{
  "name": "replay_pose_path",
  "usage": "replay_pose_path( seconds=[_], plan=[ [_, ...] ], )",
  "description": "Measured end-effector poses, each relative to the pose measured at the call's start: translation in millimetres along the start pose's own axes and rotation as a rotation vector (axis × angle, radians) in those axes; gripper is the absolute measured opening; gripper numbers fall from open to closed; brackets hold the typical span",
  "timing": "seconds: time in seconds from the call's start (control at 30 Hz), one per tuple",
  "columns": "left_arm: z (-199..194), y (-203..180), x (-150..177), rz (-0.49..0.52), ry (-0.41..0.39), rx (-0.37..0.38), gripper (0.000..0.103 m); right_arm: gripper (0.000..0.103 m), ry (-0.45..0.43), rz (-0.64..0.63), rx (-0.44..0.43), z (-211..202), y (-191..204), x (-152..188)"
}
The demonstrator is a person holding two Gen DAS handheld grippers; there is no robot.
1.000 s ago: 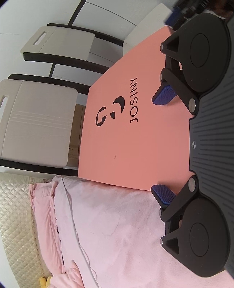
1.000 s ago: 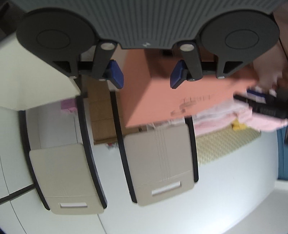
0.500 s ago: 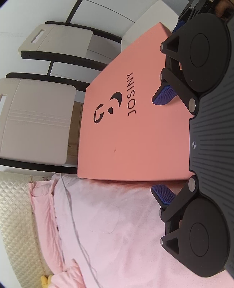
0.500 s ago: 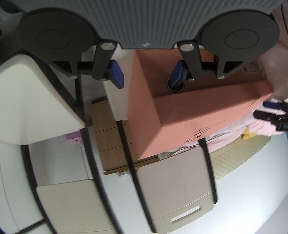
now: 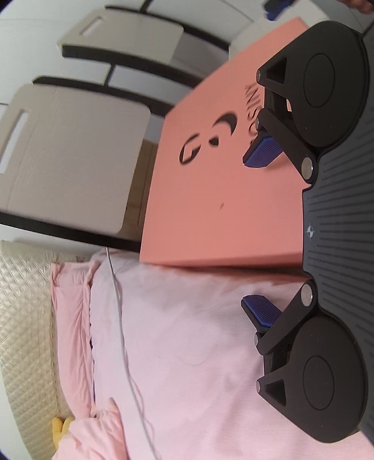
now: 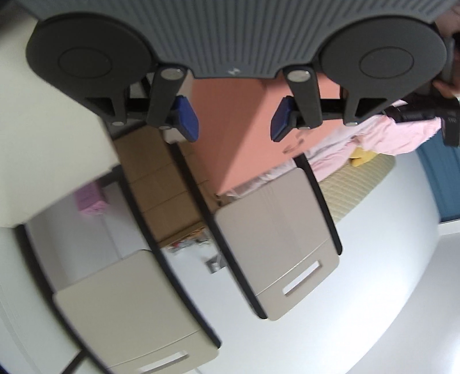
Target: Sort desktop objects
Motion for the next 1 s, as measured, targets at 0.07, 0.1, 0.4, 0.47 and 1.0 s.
replay_pose_path(
  seconds=[0.07, 0.1, 0.4, 0.47, 1.0],
  plan=[
    [8.7, -1.7, -5.5, 0.029, 0.015, -0.011, 0.097, 0.061, 0.043, -0.001, -0.037, 29.7, 0.1, -9.7],
    [13.2, -2.6, -8.3, 0.046, 0.02, -0.014, 0.097, 0.061, 0.065, -0.009, -0.064, 43.5, 0.7, -13.3],
    [35.3, -10.1, -14.6, 0.103, 0.06, 0.018, 0.097, 0.057, 0.235, 0.015, -0.147, 114.5, -14.2, -15.7],
    [37.8, -14.6, -12.4, 0.11, 0.088, 0.06, 0.097, 0.055, 0.252, 0.05, -0.161, 117.9, -18.6, -10.9],
    [32.1, -29.3, 0.1, 0.139, 0.139, 0.14, 0.098, 0.031, 0.239, 0.016, -0.191, 56.9, -11.1, -8.2]
  ],
)
Point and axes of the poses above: each gripper's, at about its wrist camera, not at the fingertips, and z roughly the way its jaws point, y to its left, x to its underside, the point moved 8 cm from there along z, roughly the way its jaws point, and after that the axes turned 3 degrees about -z, right-handed, at the moved point
